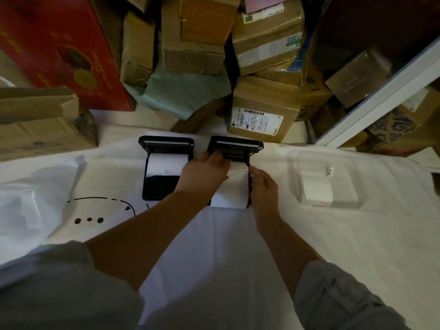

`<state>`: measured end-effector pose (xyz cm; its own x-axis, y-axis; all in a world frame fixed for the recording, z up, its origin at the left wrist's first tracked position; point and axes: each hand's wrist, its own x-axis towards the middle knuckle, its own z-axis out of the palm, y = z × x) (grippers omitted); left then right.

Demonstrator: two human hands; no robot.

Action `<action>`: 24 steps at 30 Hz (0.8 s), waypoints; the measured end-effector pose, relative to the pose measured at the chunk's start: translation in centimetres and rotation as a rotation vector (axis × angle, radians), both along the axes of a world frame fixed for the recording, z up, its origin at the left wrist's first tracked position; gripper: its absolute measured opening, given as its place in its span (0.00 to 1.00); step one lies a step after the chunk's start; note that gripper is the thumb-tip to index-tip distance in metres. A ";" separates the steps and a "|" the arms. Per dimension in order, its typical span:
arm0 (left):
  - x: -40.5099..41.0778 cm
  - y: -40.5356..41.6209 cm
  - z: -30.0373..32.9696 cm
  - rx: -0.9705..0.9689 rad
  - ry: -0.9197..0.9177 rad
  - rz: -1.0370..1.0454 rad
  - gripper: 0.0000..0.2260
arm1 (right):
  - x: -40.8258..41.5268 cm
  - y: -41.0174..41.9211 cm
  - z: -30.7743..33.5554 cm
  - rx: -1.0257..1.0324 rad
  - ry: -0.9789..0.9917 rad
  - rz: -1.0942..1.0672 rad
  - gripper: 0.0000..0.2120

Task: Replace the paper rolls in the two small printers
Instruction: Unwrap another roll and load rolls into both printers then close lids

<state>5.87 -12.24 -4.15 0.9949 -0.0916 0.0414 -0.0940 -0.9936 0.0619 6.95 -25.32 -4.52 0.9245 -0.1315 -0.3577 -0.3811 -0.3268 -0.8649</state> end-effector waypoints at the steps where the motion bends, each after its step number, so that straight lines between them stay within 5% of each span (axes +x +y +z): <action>1: 0.0 -0.1 0.0 0.002 -0.027 -0.004 0.13 | 0.1 0.0 0.0 0.004 0.011 -0.005 0.15; 15: 0.8 -0.9 0.5 0.101 0.043 0.082 0.25 | 0.2 -0.5 0.7 -0.045 0.002 0.066 0.18; 24: 1.8 -1.1 0.8 0.190 0.079 0.035 0.21 | 0.4 -0.5 0.7 -0.034 -0.026 0.105 0.19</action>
<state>7.63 -13.34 -3.39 0.9971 -0.0558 -0.0514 -0.0617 -0.9907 -0.1209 7.30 -25.78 -3.82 0.9427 -0.0452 -0.3305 -0.3210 -0.3927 -0.8618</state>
